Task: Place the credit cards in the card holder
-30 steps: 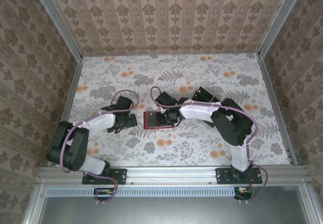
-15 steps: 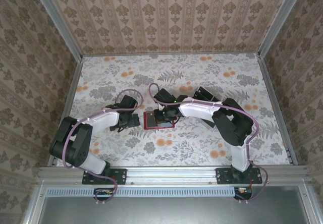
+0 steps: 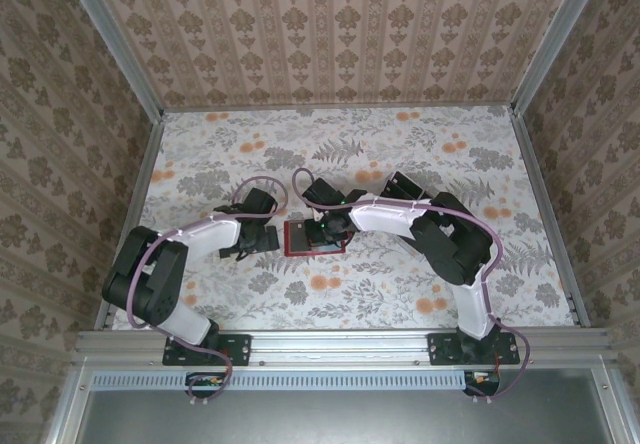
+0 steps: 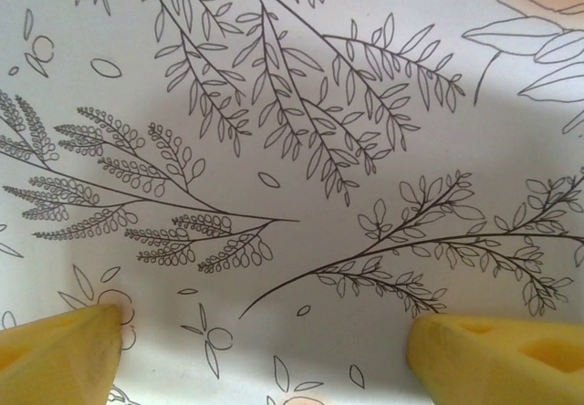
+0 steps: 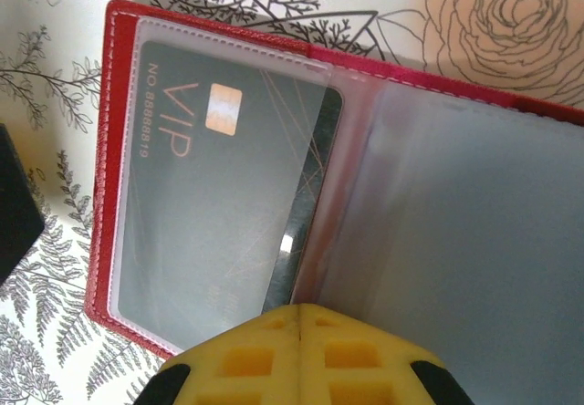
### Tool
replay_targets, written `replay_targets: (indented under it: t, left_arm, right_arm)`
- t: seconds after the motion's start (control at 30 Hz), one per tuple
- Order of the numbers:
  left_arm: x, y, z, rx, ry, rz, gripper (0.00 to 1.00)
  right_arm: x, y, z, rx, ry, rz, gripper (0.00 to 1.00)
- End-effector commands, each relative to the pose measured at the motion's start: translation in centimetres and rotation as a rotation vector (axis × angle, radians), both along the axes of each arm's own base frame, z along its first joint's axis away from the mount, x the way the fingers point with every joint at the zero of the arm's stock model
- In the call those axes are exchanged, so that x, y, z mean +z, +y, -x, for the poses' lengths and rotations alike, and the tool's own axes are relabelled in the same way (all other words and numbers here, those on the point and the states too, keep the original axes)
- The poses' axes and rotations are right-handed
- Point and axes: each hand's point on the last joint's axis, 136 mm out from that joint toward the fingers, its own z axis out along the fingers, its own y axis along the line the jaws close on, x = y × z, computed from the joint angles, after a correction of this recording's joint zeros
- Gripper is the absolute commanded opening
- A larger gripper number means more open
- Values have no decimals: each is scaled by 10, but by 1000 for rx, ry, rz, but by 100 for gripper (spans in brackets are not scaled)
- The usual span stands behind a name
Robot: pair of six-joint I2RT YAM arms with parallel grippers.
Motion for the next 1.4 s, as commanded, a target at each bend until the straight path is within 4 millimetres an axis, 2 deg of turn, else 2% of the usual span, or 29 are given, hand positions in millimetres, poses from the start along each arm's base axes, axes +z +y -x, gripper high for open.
replay_targets:
  t: [0.0,0.53,0.97,1.37]
  left_arm:
    - [-13,-45,-4,-77,17,167,100]
    - [-25,-52,5,-93,42,156,100]
    - [-26,-53,7,-98,41,154,100]
    - [-14,-52,4,-98,1,158,100]
  right_arm:
    - [-3,6,0,2,24,-18,5]
    - [-2,30,3,-3,87,-139,5]
    - [-1,40,3,-1,106,-178,5]
    - [-6,44,8,-7,136,-214,6]
